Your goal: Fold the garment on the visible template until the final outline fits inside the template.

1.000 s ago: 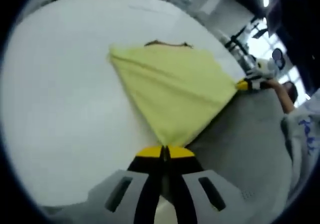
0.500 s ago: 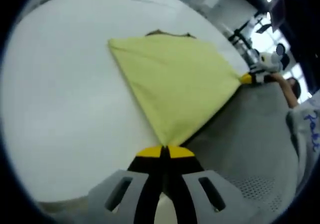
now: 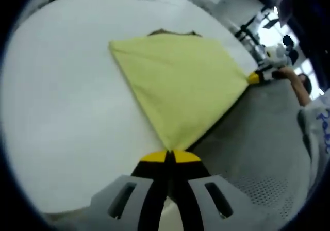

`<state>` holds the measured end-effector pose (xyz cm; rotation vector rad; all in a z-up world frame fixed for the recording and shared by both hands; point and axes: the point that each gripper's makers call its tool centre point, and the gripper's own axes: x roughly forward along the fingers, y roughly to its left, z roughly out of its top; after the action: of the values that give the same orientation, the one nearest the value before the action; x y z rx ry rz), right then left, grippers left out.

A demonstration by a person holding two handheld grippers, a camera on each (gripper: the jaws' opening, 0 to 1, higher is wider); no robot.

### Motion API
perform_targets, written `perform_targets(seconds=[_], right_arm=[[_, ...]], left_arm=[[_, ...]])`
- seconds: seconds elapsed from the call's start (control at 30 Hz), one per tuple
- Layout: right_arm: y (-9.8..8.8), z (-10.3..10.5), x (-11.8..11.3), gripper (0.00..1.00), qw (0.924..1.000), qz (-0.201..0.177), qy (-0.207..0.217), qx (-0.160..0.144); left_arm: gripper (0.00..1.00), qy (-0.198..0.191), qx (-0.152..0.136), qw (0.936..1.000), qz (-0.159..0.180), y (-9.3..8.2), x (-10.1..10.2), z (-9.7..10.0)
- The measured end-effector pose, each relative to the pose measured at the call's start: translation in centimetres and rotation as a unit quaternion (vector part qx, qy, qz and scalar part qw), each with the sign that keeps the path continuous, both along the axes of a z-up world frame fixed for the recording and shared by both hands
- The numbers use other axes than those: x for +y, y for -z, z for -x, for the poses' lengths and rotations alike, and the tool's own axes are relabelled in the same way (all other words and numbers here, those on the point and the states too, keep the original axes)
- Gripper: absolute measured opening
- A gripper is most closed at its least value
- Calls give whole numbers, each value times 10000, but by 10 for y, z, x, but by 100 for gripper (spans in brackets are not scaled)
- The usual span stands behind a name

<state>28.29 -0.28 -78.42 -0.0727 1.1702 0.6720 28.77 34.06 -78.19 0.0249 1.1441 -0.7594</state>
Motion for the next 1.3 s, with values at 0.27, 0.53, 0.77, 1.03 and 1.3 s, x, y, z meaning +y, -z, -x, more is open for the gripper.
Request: perform_targets(seconds=[0.27,0.53,0.77,1.03,1.3], right_arm=[[-14,-1,-6,18,9993,44,89,-351],[-55,-8,-3,33,9941,32,88,-1077],[-86,-9,9,55,9859,84,-178,-1662],[-112,-9,16,81,9758,43,-214,-2174],[-108,-5,19,99,9765,66,-87,-2153]], left_arm=[[10,223,-275,9989,-318,-13,7,-1],[37,334,-899,9941,-508,-47,11,-12],[52,388,-1322,9903,-175,-78,-2,-9],[69,369,-1690,9849,-49,-101,-8,-6],[86,395,-1542,9872,-44,-94,-12,-2]])
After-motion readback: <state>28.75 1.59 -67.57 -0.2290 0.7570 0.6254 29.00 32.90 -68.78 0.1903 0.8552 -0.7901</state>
